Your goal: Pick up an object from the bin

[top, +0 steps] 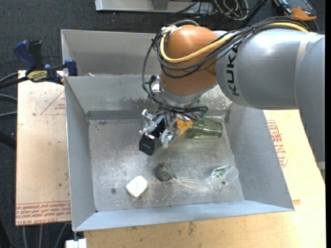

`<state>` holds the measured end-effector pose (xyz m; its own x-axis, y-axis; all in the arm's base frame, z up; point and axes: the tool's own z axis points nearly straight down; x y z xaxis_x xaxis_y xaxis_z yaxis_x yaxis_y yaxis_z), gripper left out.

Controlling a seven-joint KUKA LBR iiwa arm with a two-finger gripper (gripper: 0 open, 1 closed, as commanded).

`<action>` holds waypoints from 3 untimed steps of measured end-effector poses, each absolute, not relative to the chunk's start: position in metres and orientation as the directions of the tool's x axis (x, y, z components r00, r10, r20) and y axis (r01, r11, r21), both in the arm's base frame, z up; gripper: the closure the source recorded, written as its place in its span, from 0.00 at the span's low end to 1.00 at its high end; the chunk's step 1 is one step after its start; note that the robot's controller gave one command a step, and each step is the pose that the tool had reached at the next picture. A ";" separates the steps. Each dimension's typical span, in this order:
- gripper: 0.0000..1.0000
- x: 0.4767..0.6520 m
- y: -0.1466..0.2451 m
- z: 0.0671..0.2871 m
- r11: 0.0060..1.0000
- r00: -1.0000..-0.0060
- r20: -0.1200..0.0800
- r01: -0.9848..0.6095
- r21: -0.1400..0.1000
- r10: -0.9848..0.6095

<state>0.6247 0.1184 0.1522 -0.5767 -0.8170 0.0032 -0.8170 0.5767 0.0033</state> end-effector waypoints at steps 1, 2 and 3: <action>1.00 0.608 0.137 0.126 0.437 -0.437 0.001 -0.899 0.003 -0.899; 1.00 0.603 0.140 0.119 0.357 -0.357 0.002 -0.934 0.005 -0.934; 1.00 0.600 0.114 0.132 0.231 -0.231 0.000 -0.973 0.001 -0.973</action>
Offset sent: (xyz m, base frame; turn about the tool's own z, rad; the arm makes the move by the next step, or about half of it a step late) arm -0.0020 -0.1035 0.0840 -0.0655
